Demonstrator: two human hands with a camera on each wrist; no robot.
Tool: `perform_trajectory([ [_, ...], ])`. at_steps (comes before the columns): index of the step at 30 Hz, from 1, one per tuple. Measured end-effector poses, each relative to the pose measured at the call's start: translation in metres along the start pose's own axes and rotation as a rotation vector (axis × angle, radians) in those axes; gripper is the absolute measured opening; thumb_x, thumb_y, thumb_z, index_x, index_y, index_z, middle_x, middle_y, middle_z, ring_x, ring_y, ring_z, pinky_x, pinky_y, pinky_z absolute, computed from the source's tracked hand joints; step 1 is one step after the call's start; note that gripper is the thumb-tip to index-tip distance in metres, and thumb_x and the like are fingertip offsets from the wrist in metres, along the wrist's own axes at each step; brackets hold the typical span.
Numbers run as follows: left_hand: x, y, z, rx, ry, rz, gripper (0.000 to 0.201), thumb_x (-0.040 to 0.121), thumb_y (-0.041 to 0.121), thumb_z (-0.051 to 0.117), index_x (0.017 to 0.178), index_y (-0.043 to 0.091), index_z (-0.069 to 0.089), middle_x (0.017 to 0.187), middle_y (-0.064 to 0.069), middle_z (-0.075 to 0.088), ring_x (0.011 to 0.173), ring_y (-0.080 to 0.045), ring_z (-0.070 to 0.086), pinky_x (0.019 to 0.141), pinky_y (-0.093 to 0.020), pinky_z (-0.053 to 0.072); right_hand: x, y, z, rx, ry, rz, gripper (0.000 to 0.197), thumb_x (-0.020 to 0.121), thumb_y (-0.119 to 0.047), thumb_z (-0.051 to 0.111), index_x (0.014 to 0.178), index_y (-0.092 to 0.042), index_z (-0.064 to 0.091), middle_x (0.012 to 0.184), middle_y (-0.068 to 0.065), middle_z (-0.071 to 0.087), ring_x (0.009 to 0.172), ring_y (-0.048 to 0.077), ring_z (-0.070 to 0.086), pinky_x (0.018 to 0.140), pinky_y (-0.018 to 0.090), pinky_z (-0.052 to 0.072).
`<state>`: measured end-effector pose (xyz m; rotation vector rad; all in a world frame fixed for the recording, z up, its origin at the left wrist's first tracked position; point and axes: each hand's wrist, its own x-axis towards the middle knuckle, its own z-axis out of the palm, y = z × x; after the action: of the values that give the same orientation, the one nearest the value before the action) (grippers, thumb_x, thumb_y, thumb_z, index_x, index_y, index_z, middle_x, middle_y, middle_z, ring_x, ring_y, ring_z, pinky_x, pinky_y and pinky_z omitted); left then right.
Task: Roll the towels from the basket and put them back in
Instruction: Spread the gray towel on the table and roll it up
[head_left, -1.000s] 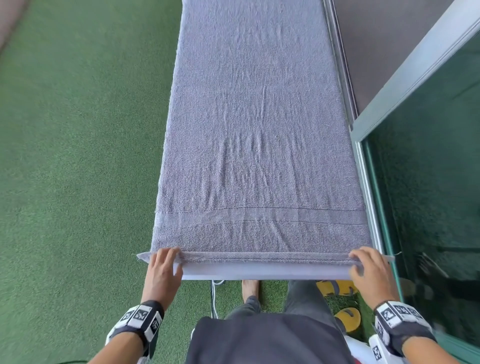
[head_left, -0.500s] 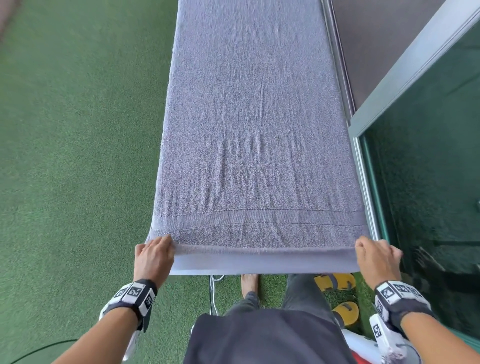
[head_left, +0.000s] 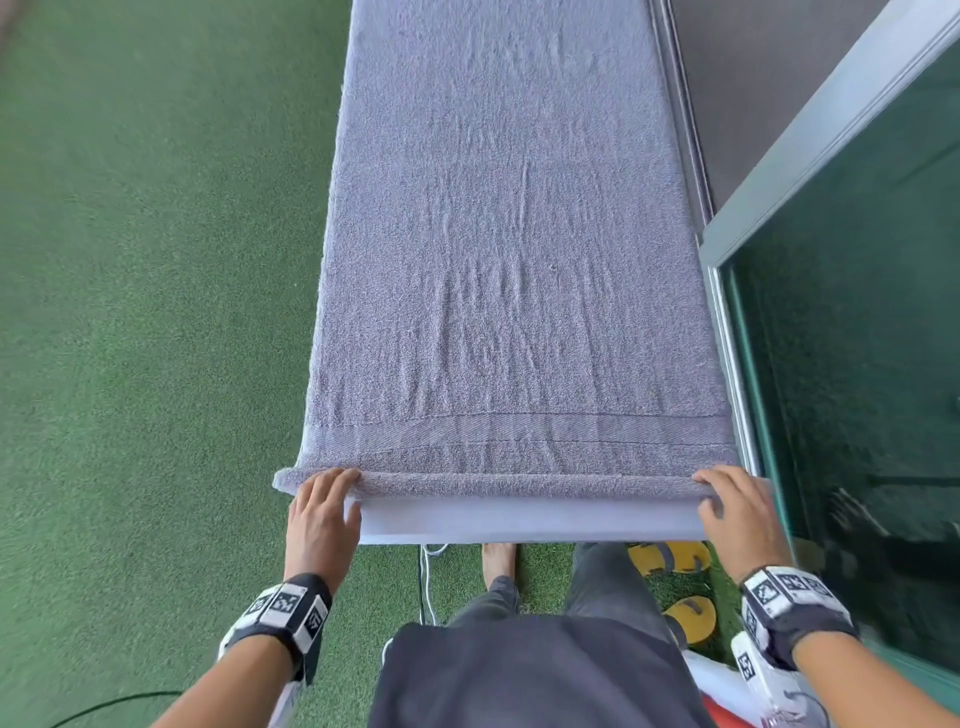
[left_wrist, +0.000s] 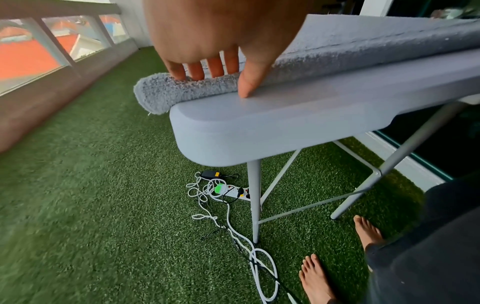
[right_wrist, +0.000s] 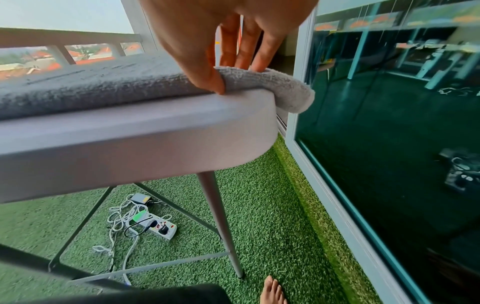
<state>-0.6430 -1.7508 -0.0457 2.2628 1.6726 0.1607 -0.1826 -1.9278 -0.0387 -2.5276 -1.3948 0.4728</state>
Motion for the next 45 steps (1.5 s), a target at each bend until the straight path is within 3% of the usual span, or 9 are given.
perform_trajectory([
  [4, 0.007, 0.001, -0.004, 0.001, 0.091, 0.058, 0.029, 0.076, -0.002, 0.073, 0.102, 0.009, 0.071, 0.102, -0.008, 0.071, 0.095, -0.027, 0.062, 0.087, -0.040, 0.043, 0.009, -0.006, -0.009, 0.038, 0.033, -0.024, 0.023, 0.077, 0.009, 0.064, 0.095, -0.003, 0.072, 0.099, 0.011, 0.069, 0.093, 0.029, 0.059, 0.084, 0.041, 0.047],
  [9, 0.014, 0.005, -0.018, 0.117, 0.009, 0.011, 0.028, 0.086, 0.032, 0.038, 0.077, 0.025, 0.063, 0.072, 0.011, 0.065, 0.074, -0.016, 0.052, 0.086, -0.038, 0.026, 0.019, 0.002, -0.009, -0.143, -0.032, -0.051, 0.024, 0.082, -0.019, 0.045, 0.070, -0.019, 0.065, 0.071, -0.001, 0.066, 0.070, 0.022, 0.053, 0.073, 0.035, 0.029],
  [15, 0.019, 0.013, -0.018, 0.099, 0.028, -0.067, 0.016, 0.080, 0.008, 0.058, 0.094, 0.015, 0.051, 0.091, -0.003, 0.050, 0.085, -0.022, 0.045, 0.086, -0.046, 0.042, 0.024, -0.007, -0.016, -0.188, 0.069, -0.010, 0.021, 0.071, -0.003, 0.065, 0.078, -0.019, 0.054, 0.082, 0.004, 0.053, 0.077, 0.026, 0.047, 0.081, 0.042, 0.032],
  [19, 0.010, 0.014, -0.006, -0.061, 0.074, 0.080, 0.048, 0.052, -0.022, 0.064, 0.088, 0.009, 0.055, 0.085, -0.002, 0.048, 0.081, -0.012, 0.030, 0.077, -0.026, 0.030, 0.019, -0.007, -0.012, -0.110, -0.154, -0.085, 0.029, 0.074, 0.001, 0.066, 0.084, -0.021, 0.051, 0.089, -0.005, 0.048, 0.085, 0.016, 0.046, 0.076, 0.031, 0.039],
  [24, 0.013, 0.008, -0.003, -0.087, 0.158, 0.081, 0.044, 0.062, -0.019, 0.072, 0.102, -0.002, 0.065, 0.097, -0.015, 0.064, 0.096, -0.021, 0.045, 0.091, -0.036, 0.040, 0.021, -0.002, -0.013, -0.054, -0.101, -0.037, 0.033, 0.079, 0.002, 0.064, 0.109, -0.013, 0.061, 0.112, 0.003, 0.055, 0.110, 0.024, 0.050, 0.097, 0.042, 0.042],
  [29, 0.024, -0.003, -0.009, -0.003, 0.090, 0.133, 0.029, 0.072, -0.016, 0.068, 0.094, 0.002, 0.070, 0.092, -0.013, 0.071, 0.087, -0.030, 0.066, 0.086, -0.047, 0.051, 0.028, 0.000, -0.010, 0.035, 0.026, -0.053, 0.031, 0.076, 0.012, 0.063, 0.101, -0.004, 0.071, 0.104, 0.011, 0.067, 0.099, 0.032, 0.058, 0.092, 0.044, 0.045],
  [34, 0.024, -0.005, -0.016, 0.170, -0.048, 0.097, 0.017, 0.087, 0.009, 0.054, 0.076, 0.019, 0.062, 0.071, 0.005, 0.063, 0.063, -0.014, 0.053, 0.087, -0.048, 0.036, 0.030, 0.000, -0.014, -0.201, -0.077, -0.039, 0.018, 0.084, -0.008, 0.058, 0.073, -0.019, 0.067, 0.076, -0.002, 0.065, 0.074, 0.021, 0.053, 0.075, 0.035, 0.029],
  [39, 0.026, -0.001, -0.014, 0.179, -0.018, -0.007, 0.022, 0.079, 0.003, 0.059, 0.096, 0.014, 0.052, 0.085, -0.001, 0.052, 0.075, -0.019, 0.045, 0.080, -0.041, 0.038, 0.030, 0.001, -0.019, -0.201, -0.013, -0.022, 0.016, 0.077, -0.009, 0.061, 0.088, -0.020, 0.056, 0.086, -0.001, 0.054, 0.080, 0.022, 0.052, 0.085, 0.042, 0.033],
  [45, 0.022, 0.006, -0.010, 0.085, -0.064, 0.068, 0.040, 0.062, -0.010, 0.062, 0.095, 0.010, 0.051, 0.088, -0.005, 0.049, 0.081, -0.018, 0.039, 0.073, -0.036, 0.046, 0.022, -0.004, -0.013, -0.142, -0.127, -0.099, 0.026, 0.071, -0.001, 0.066, 0.091, -0.015, 0.058, 0.091, 0.001, 0.052, 0.085, 0.024, 0.051, 0.075, 0.037, 0.042],
])
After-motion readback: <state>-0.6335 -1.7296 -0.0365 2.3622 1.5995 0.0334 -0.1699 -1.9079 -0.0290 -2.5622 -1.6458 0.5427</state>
